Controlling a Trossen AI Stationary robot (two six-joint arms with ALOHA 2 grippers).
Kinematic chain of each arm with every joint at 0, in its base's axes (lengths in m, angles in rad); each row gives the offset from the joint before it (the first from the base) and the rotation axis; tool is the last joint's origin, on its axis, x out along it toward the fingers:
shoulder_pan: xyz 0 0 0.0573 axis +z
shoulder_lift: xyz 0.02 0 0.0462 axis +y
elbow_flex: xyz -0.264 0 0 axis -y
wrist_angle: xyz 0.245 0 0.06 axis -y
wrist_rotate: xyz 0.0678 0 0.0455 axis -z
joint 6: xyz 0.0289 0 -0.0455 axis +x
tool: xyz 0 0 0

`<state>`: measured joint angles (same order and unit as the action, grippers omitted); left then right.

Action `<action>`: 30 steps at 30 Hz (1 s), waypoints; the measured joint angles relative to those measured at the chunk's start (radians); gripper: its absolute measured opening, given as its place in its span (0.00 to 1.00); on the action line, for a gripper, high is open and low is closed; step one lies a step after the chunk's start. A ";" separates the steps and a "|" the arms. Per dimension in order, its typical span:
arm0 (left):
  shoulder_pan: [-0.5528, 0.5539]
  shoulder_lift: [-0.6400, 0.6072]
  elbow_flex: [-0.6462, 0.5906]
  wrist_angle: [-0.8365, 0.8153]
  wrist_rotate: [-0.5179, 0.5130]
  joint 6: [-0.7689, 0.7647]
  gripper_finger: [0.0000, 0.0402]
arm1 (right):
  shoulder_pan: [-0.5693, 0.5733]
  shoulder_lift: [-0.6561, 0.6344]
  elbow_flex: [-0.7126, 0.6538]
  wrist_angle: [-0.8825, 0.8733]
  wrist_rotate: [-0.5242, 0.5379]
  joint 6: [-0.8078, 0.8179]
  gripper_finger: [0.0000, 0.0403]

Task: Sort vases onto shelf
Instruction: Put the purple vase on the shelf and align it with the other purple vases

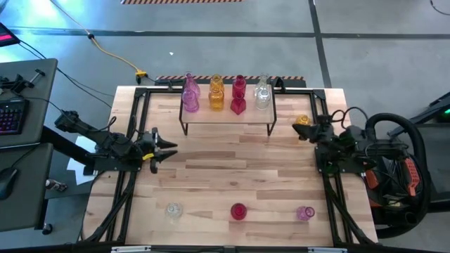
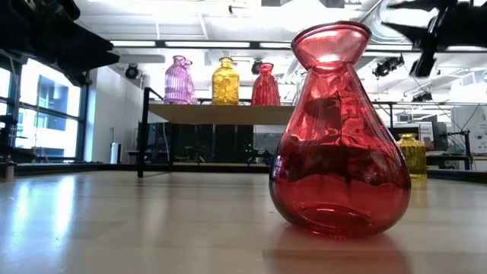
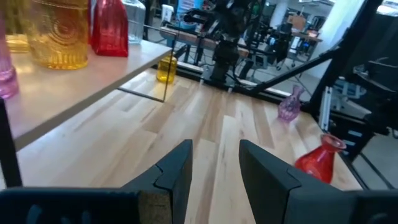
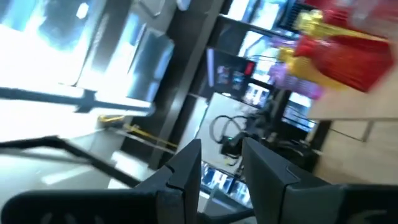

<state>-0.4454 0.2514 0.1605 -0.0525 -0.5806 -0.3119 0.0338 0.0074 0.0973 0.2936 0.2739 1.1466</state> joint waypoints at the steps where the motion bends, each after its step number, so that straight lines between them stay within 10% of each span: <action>1: 0.000 0.000 0.000 0.000 -0.006 0.000 0.30 | 0.000 0.000 0.016 -0.002 -0.009 -0.018 0.24; 8: 0.000 0.000 0.000 0.000 -0.020 0.001 0.30 | 0.000 0.057 0.241 -0.123 -0.162 -0.178 0.24; 17: 0.000 0.000 0.000 -0.002 -0.046 0.002 0.30 | 0.000 0.355 0.736 -0.955 -0.298 -0.170 0.24; 30: 0.000 0.000 0.000 -0.004 -0.112 0.061 0.30 | 0.100 0.830 1.069 -1.523 -0.505 -0.139 0.24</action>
<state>-0.4454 0.2513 0.1607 -0.0563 -0.6930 -0.2512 0.1341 0.8379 1.1660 -1.2296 -0.2310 1.0073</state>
